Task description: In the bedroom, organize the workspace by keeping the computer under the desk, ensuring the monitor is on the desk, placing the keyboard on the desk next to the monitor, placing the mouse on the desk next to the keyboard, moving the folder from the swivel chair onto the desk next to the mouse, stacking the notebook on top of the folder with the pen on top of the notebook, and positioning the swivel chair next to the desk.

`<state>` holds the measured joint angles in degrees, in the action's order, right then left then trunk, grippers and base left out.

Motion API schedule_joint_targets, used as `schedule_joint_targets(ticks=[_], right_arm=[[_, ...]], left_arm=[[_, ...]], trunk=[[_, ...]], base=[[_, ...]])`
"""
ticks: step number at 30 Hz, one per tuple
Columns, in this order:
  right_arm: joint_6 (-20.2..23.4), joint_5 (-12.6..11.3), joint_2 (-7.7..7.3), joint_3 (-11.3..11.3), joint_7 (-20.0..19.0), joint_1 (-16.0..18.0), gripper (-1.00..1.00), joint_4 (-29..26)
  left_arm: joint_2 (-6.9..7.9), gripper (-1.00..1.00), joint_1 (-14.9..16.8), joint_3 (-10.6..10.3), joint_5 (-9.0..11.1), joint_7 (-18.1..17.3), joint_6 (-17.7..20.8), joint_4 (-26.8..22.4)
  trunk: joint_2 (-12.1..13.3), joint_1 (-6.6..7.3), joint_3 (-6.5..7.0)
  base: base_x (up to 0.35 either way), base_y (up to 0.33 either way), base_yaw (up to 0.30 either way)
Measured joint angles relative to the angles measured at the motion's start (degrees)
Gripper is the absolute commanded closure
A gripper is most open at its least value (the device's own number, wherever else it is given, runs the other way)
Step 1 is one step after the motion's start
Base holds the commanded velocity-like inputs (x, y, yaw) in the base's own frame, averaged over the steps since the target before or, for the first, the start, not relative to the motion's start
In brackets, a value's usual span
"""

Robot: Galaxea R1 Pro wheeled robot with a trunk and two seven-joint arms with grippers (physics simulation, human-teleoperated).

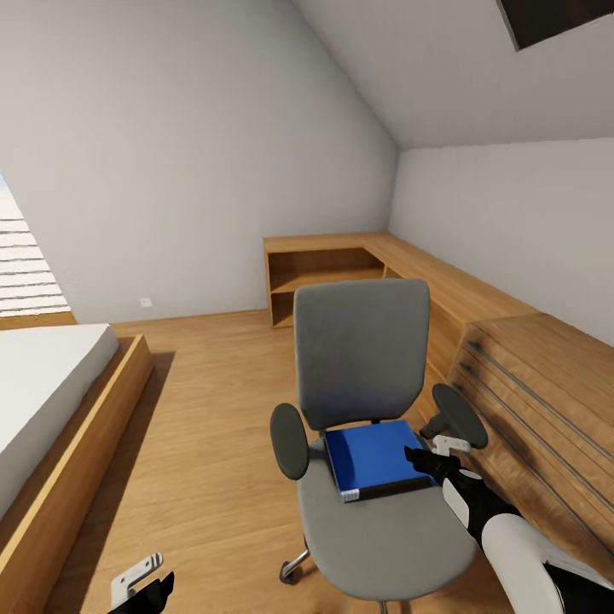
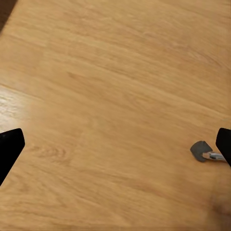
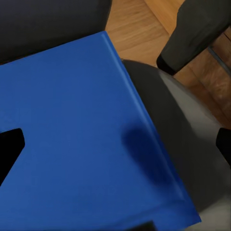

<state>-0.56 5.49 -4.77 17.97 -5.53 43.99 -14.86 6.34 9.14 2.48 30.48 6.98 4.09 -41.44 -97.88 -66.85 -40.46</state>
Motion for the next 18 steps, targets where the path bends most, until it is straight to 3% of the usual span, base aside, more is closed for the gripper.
schedule_joint_targets(ticks=[6,18], right_arm=[[0.0,0.0,0.00,0.0,0.0,0.0,-1.00,0.0],[-0.1,0.0,-0.01,0.0,0.0,0.0,-1.00,0.0]], left_arm=[[0.02,-1.00,0.0,0.0,0.0,0.0,0.0,0.0],[0.06,-1.00,0.0,0.0,0.0,-0.1,-0.2,0.9]], trunk=[[-2.4,-1.32,-1.08],[-2.4,-1.32,-1.08]], base=[[-0.002,-0.004,0.000],[0.000,0.000,0.000]])
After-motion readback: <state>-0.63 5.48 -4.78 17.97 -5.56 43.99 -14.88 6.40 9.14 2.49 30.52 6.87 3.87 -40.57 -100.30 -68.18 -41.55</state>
